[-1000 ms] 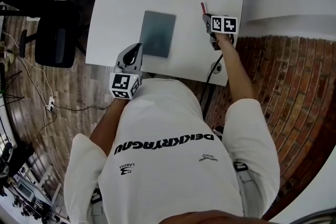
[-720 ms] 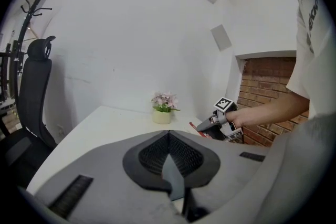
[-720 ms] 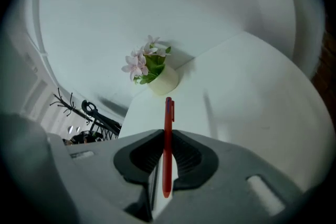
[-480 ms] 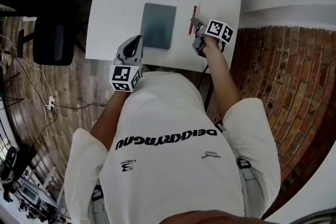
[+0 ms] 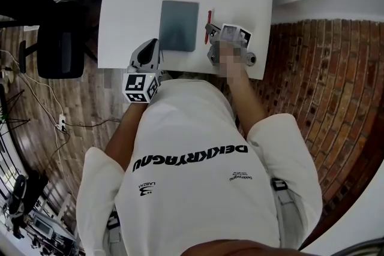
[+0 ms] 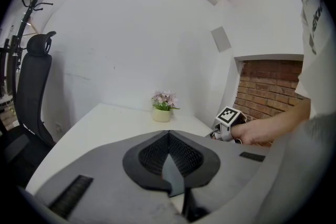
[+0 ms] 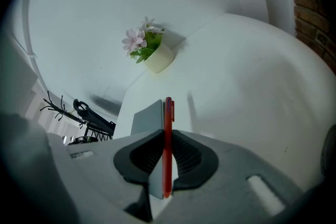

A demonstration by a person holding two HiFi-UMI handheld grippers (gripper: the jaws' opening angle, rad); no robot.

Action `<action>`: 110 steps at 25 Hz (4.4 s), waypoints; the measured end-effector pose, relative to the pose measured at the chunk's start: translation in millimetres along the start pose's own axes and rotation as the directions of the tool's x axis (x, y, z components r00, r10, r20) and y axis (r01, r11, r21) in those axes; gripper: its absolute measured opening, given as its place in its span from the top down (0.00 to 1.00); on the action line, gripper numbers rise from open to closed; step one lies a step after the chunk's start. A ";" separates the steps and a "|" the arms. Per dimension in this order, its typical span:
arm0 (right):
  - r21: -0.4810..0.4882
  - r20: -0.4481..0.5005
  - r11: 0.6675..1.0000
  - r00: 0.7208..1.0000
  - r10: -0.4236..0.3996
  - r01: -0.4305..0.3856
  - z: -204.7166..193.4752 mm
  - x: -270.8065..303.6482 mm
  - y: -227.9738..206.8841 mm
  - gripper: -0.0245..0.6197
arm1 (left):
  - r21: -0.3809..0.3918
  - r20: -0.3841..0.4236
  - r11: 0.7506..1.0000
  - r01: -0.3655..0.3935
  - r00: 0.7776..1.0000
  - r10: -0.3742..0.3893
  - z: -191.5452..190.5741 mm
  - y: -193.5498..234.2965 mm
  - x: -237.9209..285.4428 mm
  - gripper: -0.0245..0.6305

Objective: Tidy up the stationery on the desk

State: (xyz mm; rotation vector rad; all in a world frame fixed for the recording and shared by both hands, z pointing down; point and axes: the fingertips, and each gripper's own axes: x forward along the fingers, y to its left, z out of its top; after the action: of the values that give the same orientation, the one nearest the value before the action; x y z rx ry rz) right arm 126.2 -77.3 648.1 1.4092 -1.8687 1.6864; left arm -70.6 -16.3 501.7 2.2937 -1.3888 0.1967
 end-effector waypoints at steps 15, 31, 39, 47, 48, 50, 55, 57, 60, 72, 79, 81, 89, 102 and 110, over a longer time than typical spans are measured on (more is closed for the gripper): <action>-0.038 -0.044 0.995 0.995 -0.093 0.092 -21.3 23.6 -5.2 0.88 | -0.010 0.001 1.000 -0.002 1.000 0.002 -3.1 6.9 -5.8 0.97; -0.045 -0.050 0.989 0.989 -0.141 0.139 -22.2 33.0 -8.9 0.88 | -0.051 -0.013 0.999 0.020 1.000 -0.021 -6.4 8.5 -1.3 0.97; -0.097 -0.073 0.982 0.982 -0.172 0.165 -26.1 35.3 -11.6 0.88 | -0.113 -0.018 0.992 0.052 0.998 -0.055 -9.8 7.6 0.0 0.97; -0.135 -0.081 0.974 0.978 -0.193 0.181 -25.5 36.1 -11.4 0.88 | -0.121 -0.013 0.991 0.062 0.998 -0.064 -9.6 6.9 0.1 0.97; -0.123 -0.080 0.977 0.979 -0.187 0.176 -25.2 36.0 -11.5 0.88 | -0.123 -0.013 0.990 0.062 0.998 -0.064 -9.4 7.1 0.2 0.97; -0.108 -0.076 0.981 0.982 -0.173 0.164 -24.2 36.1 -11.6 0.88 | -0.129 -0.012 0.990 0.062 0.998 -0.064 -9.4 7.4 0.5 0.97; -0.118 -0.082 0.983 0.985 -0.153 0.143 -25.5 36.2 -8.6 0.85 | -0.129 -0.013 0.990 0.064 0.998 -0.066 -10.3 5.7 -1.3 0.97; -0.120 -0.079 0.982 0.985 -0.154 0.144 -25.8 35.4 -7.8 0.84 | -0.126 -0.013 0.990 0.065 0.998 -0.067 -10.5 4.8 -2.3 0.97; -0.114 -0.064 0.983 0.986 -0.155 0.147 -23.9 33.4 -9.1 0.84 | -0.124 -0.014 0.990 0.065 0.998 -0.067 -10.7 4.5 -2.8 0.97; -0.041 0.066 0.995 0.994 -0.088 0.090 2.9 3.0 -2.5 0.84 | -0.095 -0.011 0.992 0.077 0.997 -0.079 -6.7 -1.1 -2.7 0.97; -0.080 0.199 0.996 0.980 -0.026 0.043 30.2 -30.2 25.3 0.85 | -0.065 -0.013 0.993 0.097 0.995 -0.098 -1.1 -7.9 4.3 0.97; -0.129 0.230 0.991 0.973 0.005 0.026 34.8 -39.4 39.3 0.87 | -0.055 -0.013 0.993 0.105 0.994 -0.105 0.0 -11.3 6.4 0.97; -0.387 0.334 0.921 0.937 0.102 0.038 38.9 -69.9 94.7 0.93 | -0.023 -0.009 0.991 0.135 0.991 -0.135 7.6 -17.9 15.5 0.96; -0.537 0.439 0.842 0.872 0.217 0.060 25.6 -101.5 129.4 0.97 | 0.042 -0.008 0.981 0.188 0.982 -0.188 18.7 -32.7 30.9 0.97; -0.602 0.431 0.797 0.858 0.279 0.043 9.5 -108.7 141.4 0.97 | 0.080 0.002 0.974 0.213 0.977 -0.214 22.7 -40.1 34.6 0.97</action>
State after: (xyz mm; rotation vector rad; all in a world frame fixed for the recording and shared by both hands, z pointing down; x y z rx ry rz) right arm 75.0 -54.0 478.6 1.5400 -2.5090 0.6383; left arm -21.6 -38.6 481.3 2.4922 -1.1469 0.1747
